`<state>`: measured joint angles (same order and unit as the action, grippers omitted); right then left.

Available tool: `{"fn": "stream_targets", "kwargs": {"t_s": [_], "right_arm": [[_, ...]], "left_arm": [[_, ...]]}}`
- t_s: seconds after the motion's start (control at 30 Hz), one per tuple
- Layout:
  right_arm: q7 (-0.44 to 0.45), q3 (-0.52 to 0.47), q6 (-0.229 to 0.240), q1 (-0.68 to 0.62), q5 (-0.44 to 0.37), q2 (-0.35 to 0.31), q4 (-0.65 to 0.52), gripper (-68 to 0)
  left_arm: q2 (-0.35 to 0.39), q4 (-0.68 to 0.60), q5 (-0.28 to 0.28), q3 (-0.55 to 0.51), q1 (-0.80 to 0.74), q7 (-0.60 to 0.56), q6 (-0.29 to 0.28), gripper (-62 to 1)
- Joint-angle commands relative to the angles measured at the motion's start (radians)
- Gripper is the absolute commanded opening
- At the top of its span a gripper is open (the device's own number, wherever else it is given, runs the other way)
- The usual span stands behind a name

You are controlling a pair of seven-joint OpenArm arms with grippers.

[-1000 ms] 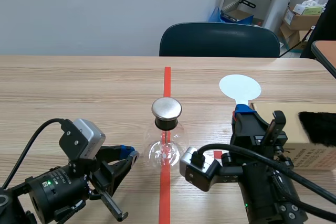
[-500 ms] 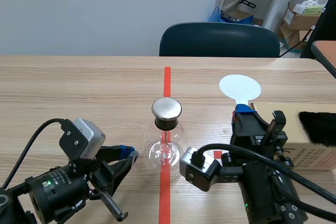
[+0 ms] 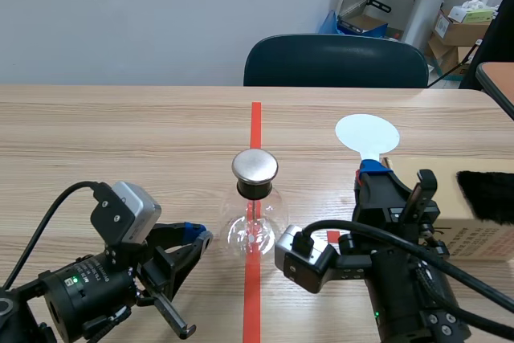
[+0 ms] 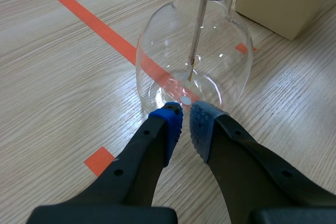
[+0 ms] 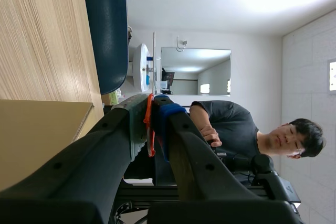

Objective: Do the electroscope experiment

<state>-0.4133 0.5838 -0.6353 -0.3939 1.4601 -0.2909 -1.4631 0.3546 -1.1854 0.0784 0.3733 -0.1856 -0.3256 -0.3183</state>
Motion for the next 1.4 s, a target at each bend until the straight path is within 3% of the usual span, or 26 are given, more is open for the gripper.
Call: {"fn": "stream_targets", "kwargs": {"t_s": [0.0, 0.7, 0.8, 0.87, 0.9, 1.07, 1.37], "right_arm": [[-0.007, -0.01, -0.012, 0.011, 0.001, -0.002, -0.008, -66.5], [-0.005, -0.01, -0.012, 0.011, 0.001, -0.002, -0.008, -66.5], [0.011, -0.01, -0.03, 0.011, 0.001, -0.002, -0.008, -66.5], [0.02, -0.01, -0.031, 0.011, 0.001, -0.002, -0.008, -66.5], [0.027, -0.01, -0.031, 0.011, 0.001, -0.002, -0.008, -66.5], [0.096, -0.01, -0.031, 0.012, 0.001, -0.002, -0.008, -66.5], [0.294, -0.01, -0.031, 0.012, 0.001, -0.002, -0.008, -66.5]], "left_arm": [[-0.002, -0.019, 0.006, -0.002, 0.003, -0.014, -0.005, -52.4], [-0.002, -0.019, 0.006, -0.002, 0.003, -0.014, -0.005, -52.4], [-0.002, -0.019, 0.006, -0.002, 0.003, -0.014, -0.005, -52.4], [-0.002, -0.019, 0.006, -0.002, 0.003, -0.014, -0.006, -54.7], [-0.002, -0.019, 0.006, -0.002, 0.003, -0.014, -0.006, -57.4], [-0.003, -0.019, 0.006, -0.002, 0.003, -0.014, -0.006, -57.5], [-0.002, -0.019, 0.006, -0.002, 0.003, -0.014, -0.005, -57.5]]}}
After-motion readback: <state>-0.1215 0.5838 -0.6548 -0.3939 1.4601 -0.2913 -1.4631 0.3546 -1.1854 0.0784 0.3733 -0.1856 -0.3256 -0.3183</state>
